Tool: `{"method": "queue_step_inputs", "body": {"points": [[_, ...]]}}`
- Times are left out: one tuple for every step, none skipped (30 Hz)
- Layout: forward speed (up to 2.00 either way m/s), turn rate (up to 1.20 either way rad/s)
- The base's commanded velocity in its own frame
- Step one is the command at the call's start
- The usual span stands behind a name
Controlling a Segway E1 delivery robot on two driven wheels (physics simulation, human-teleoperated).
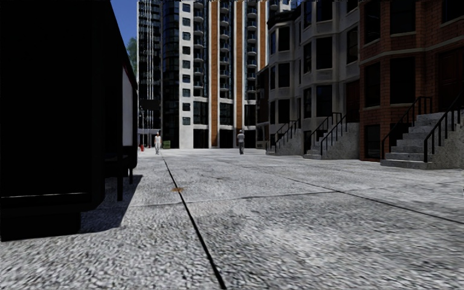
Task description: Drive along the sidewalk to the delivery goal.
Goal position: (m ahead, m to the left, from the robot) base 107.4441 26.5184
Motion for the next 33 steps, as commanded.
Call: {"method": "queue_step_inputs", "body": {"points": [[2.00, -0.36], [2.00, -0.36], [2.00, -0.36], [2.00, -0.27], [2.00, -0.08], [2.00, 0.00], [2.00, 0.00], [2.00, 0.00], [2.00, 0.00], [2.00, 0.00], [2.00, 0.00], [2.00, 0.00], [2.00, 0.00], [2.00, 0.00], [2.00, 0.00], [2.00, 0.00], [2.00, 0.00], [2.00, 0.00], [2.00, 0.00], [2.00, 0.00], [2.00, 0.00], [2.00, 0.00], [2.00, 0.00], [2.00, 0.00], [2.00, 0.00], [2.00, 0.00], [2.00, 0.00], [2.00, 0.00], [2.00, 0.00], [2.00, 0.00], [2.00, 0.00], [2.00, 0.00], [2.00, 0.00]]}}
